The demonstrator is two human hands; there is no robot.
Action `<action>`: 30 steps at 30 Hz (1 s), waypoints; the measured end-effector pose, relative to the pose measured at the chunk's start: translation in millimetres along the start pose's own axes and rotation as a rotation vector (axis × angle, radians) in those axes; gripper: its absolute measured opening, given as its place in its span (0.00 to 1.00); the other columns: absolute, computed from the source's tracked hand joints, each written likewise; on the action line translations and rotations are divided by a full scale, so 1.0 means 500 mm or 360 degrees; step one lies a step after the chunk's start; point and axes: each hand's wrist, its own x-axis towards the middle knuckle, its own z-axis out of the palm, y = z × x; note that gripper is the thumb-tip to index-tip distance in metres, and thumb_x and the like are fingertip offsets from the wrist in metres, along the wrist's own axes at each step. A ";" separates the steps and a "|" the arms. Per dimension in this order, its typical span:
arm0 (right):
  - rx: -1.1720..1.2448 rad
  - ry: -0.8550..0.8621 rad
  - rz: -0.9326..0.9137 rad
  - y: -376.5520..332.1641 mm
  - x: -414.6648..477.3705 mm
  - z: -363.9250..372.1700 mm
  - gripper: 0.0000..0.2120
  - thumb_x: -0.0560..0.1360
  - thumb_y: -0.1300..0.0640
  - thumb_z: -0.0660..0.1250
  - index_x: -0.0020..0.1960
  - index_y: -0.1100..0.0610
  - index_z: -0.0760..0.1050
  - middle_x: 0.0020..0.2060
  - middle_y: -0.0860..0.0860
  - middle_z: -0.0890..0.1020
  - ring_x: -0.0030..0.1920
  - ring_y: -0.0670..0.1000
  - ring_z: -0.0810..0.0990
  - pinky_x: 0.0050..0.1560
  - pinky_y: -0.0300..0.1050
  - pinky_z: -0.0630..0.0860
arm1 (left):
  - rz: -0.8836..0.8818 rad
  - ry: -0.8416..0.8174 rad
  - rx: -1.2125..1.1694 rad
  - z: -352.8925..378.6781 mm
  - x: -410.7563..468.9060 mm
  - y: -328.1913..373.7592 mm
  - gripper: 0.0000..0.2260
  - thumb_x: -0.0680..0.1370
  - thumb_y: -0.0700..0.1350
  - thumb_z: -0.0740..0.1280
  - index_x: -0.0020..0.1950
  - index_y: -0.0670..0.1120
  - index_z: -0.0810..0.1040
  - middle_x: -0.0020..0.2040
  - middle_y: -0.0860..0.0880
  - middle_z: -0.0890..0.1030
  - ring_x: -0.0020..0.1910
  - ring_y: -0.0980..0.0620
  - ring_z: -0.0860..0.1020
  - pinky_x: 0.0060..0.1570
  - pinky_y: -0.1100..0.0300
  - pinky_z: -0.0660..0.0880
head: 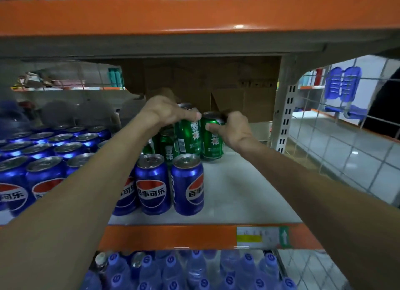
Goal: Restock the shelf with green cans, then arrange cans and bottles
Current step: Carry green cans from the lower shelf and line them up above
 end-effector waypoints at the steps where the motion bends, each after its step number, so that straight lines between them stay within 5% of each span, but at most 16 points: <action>1: -0.0006 0.0023 0.0007 -0.003 -0.002 -0.018 0.18 0.72 0.50 0.75 0.56 0.61 0.79 0.49 0.55 0.83 0.45 0.52 0.81 0.50 0.47 0.80 | 0.0005 0.0027 -0.0064 0.001 -0.003 0.009 0.28 0.67 0.53 0.79 0.61 0.41 0.78 0.58 0.49 0.77 0.57 0.48 0.77 0.50 0.61 0.71; 4: 0.0013 0.0117 0.0037 -0.006 -0.009 -0.072 0.16 0.73 0.50 0.74 0.53 0.60 0.80 0.48 0.54 0.83 0.46 0.53 0.82 0.53 0.50 0.80 | 0.0121 0.0078 -0.0201 0.000 -0.014 0.027 0.21 0.67 0.51 0.80 0.55 0.45 0.80 0.52 0.50 0.79 0.47 0.53 0.76 0.47 0.62 0.70; 9: 0.0141 0.0170 0.0083 -0.019 -0.035 -0.131 0.13 0.73 0.53 0.73 0.53 0.60 0.80 0.48 0.53 0.82 0.46 0.51 0.80 0.53 0.45 0.78 | 0.0179 0.0027 -0.0295 -0.016 -0.054 0.070 0.11 0.69 0.48 0.78 0.42 0.51 0.76 0.43 0.54 0.77 0.49 0.54 0.75 0.47 0.64 0.70; 12: 0.0156 0.0122 0.0125 -0.045 -0.074 -0.166 0.10 0.74 0.53 0.73 0.49 0.58 0.78 0.42 0.51 0.81 0.36 0.46 0.76 0.33 0.29 0.72 | 0.0039 -0.0021 -0.0318 -0.020 -0.084 0.093 0.15 0.69 0.51 0.78 0.41 0.49 0.72 0.43 0.56 0.74 0.42 0.58 0.72 0.44 0.66 0.70; 14: 0.0102 0.0067 0.0115 -0.068 -0.107 -0.188 0.09 0.75 0.54 0.72 0.52 0.58 0.78 0.43 0.49 0.80 0.38 0.46 0.76 0.27 0.26 0.66 | -0.0056 -0.0039 -0.0279 -0.021 -0.110 0.112 0.18 0.68 0.55 0.78 0.38 0.47 0.71 0.39 0.54 0.73 0.36 0.58 0.71 0.36 0.64 0.69; 17: -0.0030 0.0084 0.0132 -0.103 -0.158 -0.226 0.13 0.75 0.57 0.72 0.58 0.56 0.77 0.46 0.45 0.77 0.48 0.48 0.76 0.39 0.31 0.64 | -0.0084 -0.0188 -0.0129 -0.034 -0.163 0.159 0.17 0.70 0.54 0.77 0.34 0.48 0.72 0.33 0.55 0.72 0.32 0.60 0.70 0.29 0.69 0.65; 20: -0.0065 -0.0056 0.0362 -0.132 -0.229 -0.261 0.15 0.75 0.57 0.72 0.60 0.53 0.73 0.45 0.46 0.77 0.46 0.50 0.77 0.42 0.39 0.67 | 0.0029 -0.0274 -0.0250 -0.057 -0.224 0.189 0.08 0.69 0.45 0.78 0.40 0.49 0.80 0.36 0.59 0.79 0.33 0.67 0.73 0.30 0.77 0.68; 23: -0.0094 -0.0194 0.0550 -0.189 -0.315 -0.324 0.18 0.74 0.56 0.73 0.62 0.53 0.73 0.47 0.49 0.81 0.49 0.53 0.81 0.48 0.47 0.77 | -0.0082 -0.0417 -0.0202 -0.119 -0.295 0.238 0.11 0.69 0.45 0.79 0.48 0.47 0.82 0.42 0.54 0.82 0.40 0.57 0.79 0.33 0.73 0.69; 27: -0.0253 -0.0395 0.0586 -0.339 -0.396 -0.419 0.19 0.73 0.55 0.72 0.63 0.52 0.74 0.52 0.49 0.83 0.55 0.53 0.81 0.48 0.41 0.72 | -0.0173 -0.0548 -0.0191 -0.247 -0.363 0.329 0.16 0.68 0.41 0.79 0.51 0.48 0.76 0.40 0.57 0.76 0.43 0.56 0.74 0.35 0.74 0.68; 30: -0.0291 -0.0383 0.0491 -0.484 -0.411 -0.482 0.20 0.74 0.50 0.71 0.64 0.50 0.72 0.52 0.51 0.82 0.53 0.55 0.81 0.52 0.48 0.75 | -0.0220 -0.0553 -0.0139 -0.367 -0.390 0.382 0.19 0.66 0.46 0.80 0.53 0.48 0.79 0.48 0.55 0.81 0.48 0.53 0.80 0.41 0.67 0.71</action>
